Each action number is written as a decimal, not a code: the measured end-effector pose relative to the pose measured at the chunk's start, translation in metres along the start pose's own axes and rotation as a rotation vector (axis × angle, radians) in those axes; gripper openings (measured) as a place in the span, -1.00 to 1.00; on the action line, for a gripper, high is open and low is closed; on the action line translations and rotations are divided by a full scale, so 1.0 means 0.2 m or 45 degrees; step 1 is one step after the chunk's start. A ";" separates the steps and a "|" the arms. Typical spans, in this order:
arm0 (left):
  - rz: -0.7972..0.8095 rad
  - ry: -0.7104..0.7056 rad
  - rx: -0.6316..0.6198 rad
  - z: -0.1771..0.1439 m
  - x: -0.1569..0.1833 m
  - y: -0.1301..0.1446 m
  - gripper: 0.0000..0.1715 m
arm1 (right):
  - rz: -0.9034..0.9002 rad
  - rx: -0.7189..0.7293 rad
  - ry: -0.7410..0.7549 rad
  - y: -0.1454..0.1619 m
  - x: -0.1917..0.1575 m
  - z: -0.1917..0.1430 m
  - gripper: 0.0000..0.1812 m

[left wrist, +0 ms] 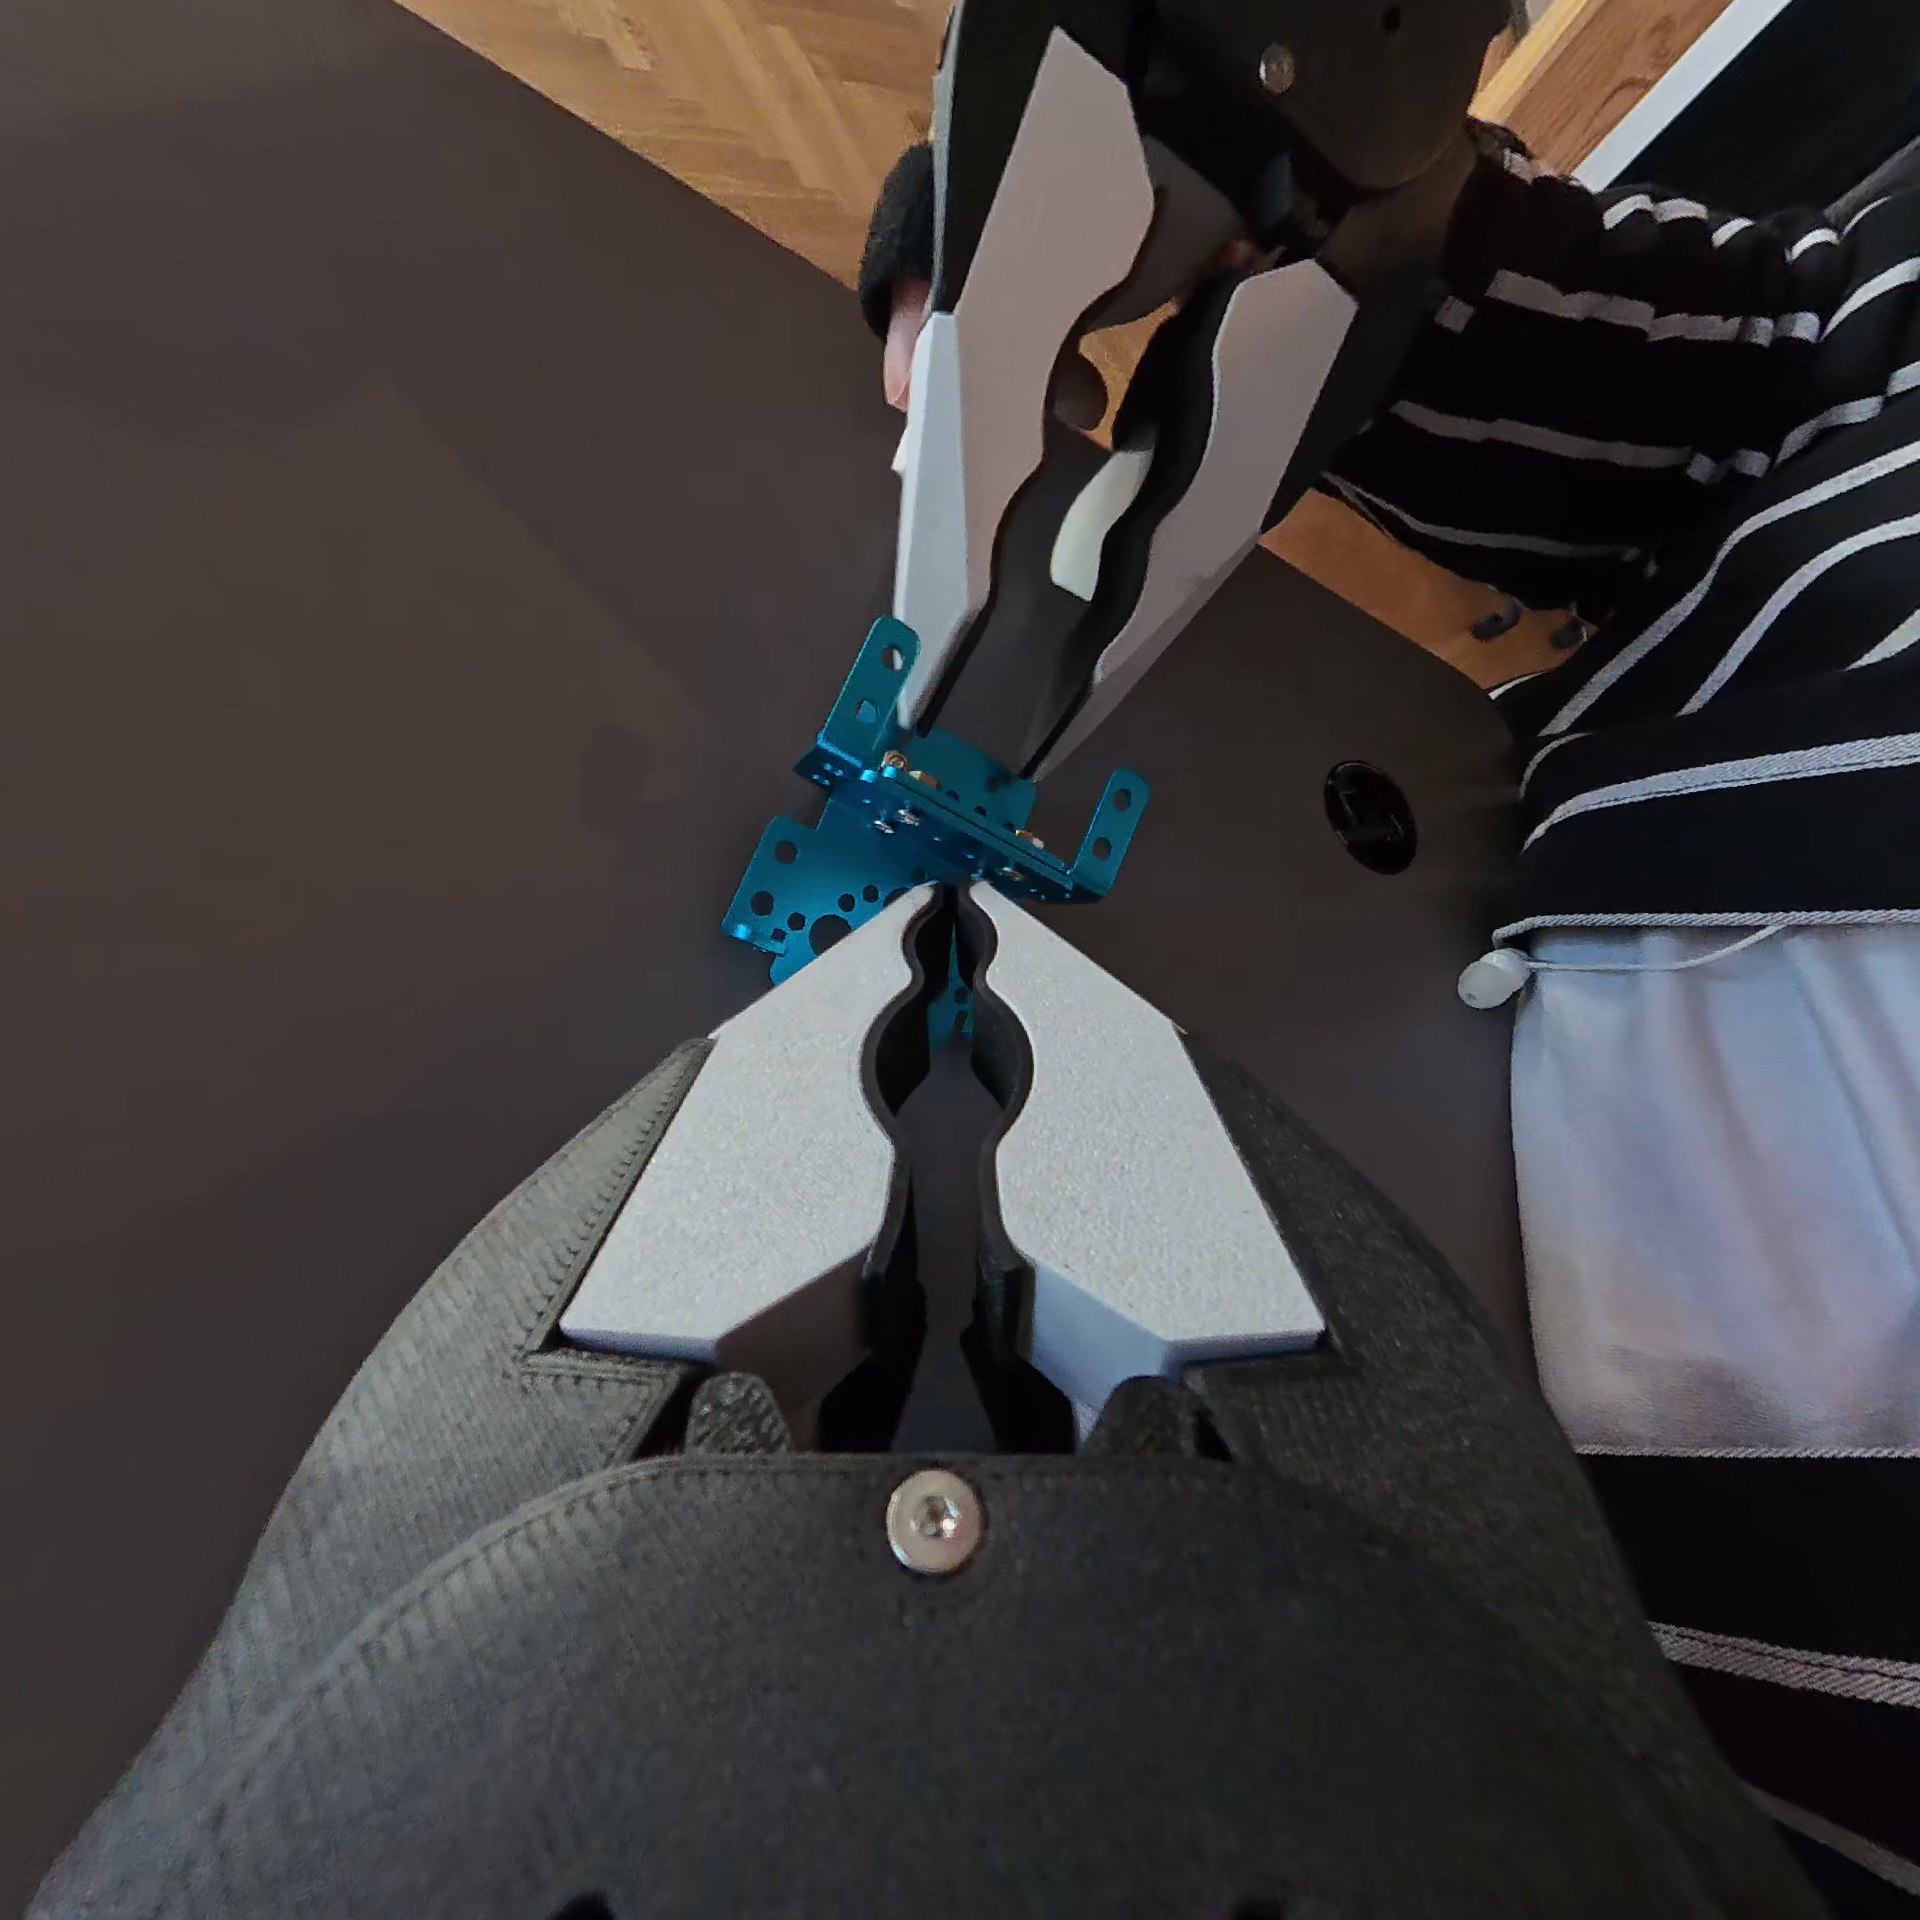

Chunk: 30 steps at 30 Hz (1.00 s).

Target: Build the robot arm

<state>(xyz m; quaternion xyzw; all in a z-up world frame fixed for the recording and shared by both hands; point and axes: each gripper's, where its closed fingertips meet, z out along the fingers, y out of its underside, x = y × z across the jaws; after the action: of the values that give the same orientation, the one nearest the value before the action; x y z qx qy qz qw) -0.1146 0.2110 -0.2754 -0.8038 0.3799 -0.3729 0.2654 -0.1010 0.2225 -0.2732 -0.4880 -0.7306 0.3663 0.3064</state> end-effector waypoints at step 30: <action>-0.096 0.163 0.021 0.06 0.05 -0.03 -1.00 | -0.081 0.036 -0.047 0.01 -0.07 -0.01 -0.78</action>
<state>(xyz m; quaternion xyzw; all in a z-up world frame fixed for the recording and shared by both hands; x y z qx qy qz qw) -0.0986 0.2085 -0.2752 -0.7899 0.3625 -0.4363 0.2330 -0.0943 0.2112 -0.2747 -0.4533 -0.7460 0.3756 0.3114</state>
